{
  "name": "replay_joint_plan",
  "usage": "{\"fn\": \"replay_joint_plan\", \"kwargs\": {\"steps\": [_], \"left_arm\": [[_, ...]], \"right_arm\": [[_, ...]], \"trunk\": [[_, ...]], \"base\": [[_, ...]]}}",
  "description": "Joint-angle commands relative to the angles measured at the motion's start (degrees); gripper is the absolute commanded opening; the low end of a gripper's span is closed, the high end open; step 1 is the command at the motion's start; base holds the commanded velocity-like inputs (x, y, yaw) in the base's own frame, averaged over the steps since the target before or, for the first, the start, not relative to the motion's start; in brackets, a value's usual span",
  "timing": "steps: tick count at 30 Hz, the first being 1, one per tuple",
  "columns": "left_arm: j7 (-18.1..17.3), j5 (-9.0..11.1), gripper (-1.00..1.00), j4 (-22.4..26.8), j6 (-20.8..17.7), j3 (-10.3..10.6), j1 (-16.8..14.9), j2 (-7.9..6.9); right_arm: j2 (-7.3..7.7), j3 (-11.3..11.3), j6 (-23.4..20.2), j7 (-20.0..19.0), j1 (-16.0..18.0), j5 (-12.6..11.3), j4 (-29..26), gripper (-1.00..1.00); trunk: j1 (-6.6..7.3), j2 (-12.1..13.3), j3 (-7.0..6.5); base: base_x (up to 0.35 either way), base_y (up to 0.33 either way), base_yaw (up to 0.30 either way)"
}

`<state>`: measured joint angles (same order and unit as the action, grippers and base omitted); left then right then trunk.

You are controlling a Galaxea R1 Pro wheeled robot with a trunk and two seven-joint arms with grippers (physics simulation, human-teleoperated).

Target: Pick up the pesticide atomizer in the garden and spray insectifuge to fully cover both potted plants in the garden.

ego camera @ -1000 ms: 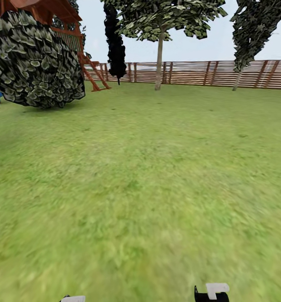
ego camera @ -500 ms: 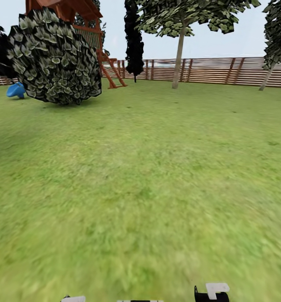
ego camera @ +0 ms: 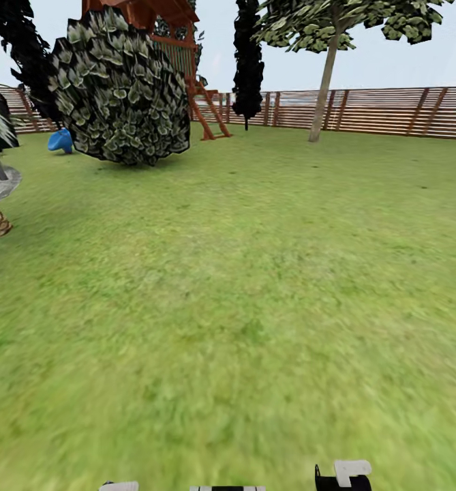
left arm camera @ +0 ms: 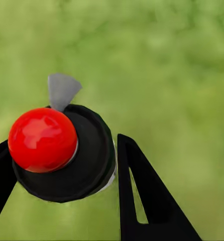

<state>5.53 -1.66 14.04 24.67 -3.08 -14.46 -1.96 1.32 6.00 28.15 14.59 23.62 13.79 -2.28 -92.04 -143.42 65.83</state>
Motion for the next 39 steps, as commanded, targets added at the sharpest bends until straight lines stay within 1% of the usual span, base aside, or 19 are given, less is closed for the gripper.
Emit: {"fn": "replay_joint_plan", "kwargs": {"steps": [1, 16, 39], "left_arm": [[0.01, -0.19, -1.0, -0.06, 0.21, -0.26, -0.04, 0.02], [0.01, -0.19, -1.0, -0.07, 0.21, -0.26, -0.04, 0.0], [0.01, -0.19, -1.0, -0.07, 0.21, -0.26, -0.04, 0.0]], "right_arm": [[0.0, 0.44, 0.15, 0.17, 0.02, 0.62, 0.07, 1.0], [0.0, 0.42, 0.15, 0.17, 0.02, 0.62, 0.08, 1.0], [0.0, 0.42, 0.15, 0.17, 0.02, 0.62, 0.09, 1.0]], "trunk": [[-0.02, -0.02, 0.11], [-0.02, -0.02, 0.98], [-0.02, -0.02, 2.32]], "base": [[0.34, -0.125, 0.226], [0.337, -0.133, 0.226], [0.339, -0.003, 0.226]]}}
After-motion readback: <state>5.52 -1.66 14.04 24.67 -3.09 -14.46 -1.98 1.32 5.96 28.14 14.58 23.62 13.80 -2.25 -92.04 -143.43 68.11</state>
